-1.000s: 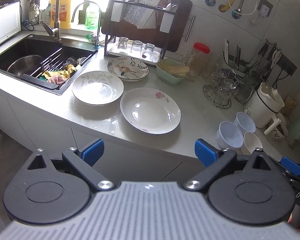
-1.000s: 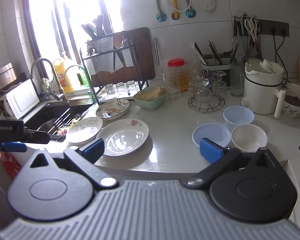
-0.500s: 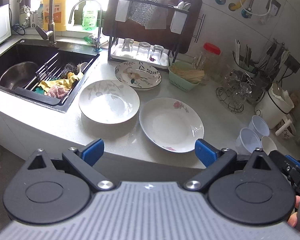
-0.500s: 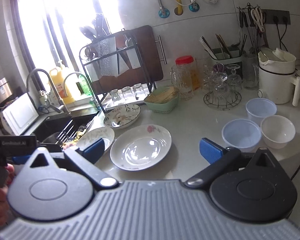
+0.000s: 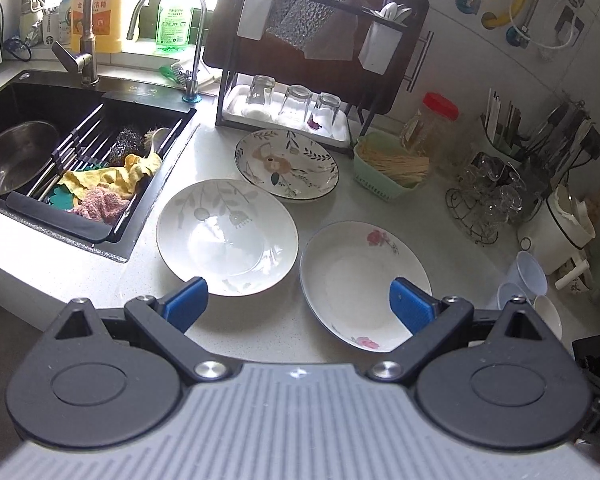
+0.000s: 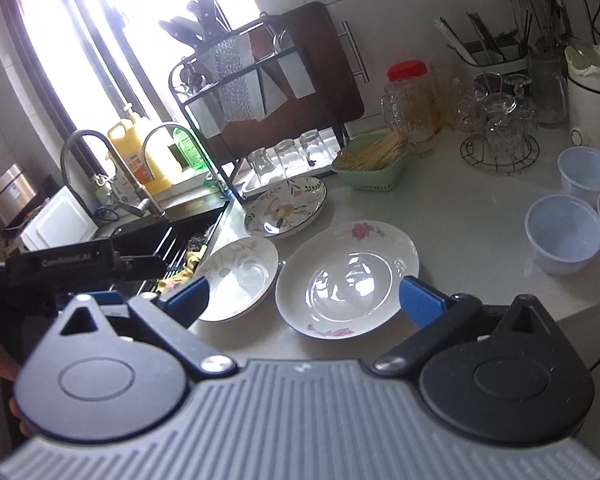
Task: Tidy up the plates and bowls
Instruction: 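Move both tools toward the rim of the white leaf-pattern bowl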
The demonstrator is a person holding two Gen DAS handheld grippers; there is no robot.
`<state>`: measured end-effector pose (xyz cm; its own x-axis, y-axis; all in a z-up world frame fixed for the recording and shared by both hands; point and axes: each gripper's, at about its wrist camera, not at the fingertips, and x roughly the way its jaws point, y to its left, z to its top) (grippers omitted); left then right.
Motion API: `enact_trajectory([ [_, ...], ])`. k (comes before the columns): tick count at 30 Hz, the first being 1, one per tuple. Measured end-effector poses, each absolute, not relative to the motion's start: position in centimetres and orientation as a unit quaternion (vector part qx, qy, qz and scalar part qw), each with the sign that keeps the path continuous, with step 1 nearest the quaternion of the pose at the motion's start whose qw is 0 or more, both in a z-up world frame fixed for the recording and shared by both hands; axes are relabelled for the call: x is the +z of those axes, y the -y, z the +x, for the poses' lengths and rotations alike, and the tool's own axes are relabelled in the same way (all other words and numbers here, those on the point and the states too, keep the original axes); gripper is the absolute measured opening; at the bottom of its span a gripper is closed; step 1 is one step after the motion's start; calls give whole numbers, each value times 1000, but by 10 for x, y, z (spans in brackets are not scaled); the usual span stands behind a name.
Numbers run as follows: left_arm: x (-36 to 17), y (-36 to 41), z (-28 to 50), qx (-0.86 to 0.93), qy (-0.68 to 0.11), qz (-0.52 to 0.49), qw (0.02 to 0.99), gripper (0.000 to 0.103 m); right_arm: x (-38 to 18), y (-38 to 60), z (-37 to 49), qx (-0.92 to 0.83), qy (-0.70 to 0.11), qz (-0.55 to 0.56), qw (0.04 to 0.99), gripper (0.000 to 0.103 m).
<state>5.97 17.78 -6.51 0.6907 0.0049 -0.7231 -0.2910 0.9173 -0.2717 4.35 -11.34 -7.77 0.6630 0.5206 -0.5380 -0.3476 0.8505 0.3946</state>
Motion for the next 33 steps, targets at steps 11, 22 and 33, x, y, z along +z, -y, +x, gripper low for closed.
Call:
enact_trajectory([
  [11, -105, -237, 101, 51, -403, -211, 889, 99, -96, 60, 69, 232, -383, 119, 886, 103],
  [22, -127, -327, 142, 11, -438, -215, 873, 99, -107, -21, 88, 200, -412, 131, 879, 100],
  [33, -147, -402, 181, 6, -457, -176, 872, 99, -116, -90, 116, 196, -442, 139, 864, 82],
])
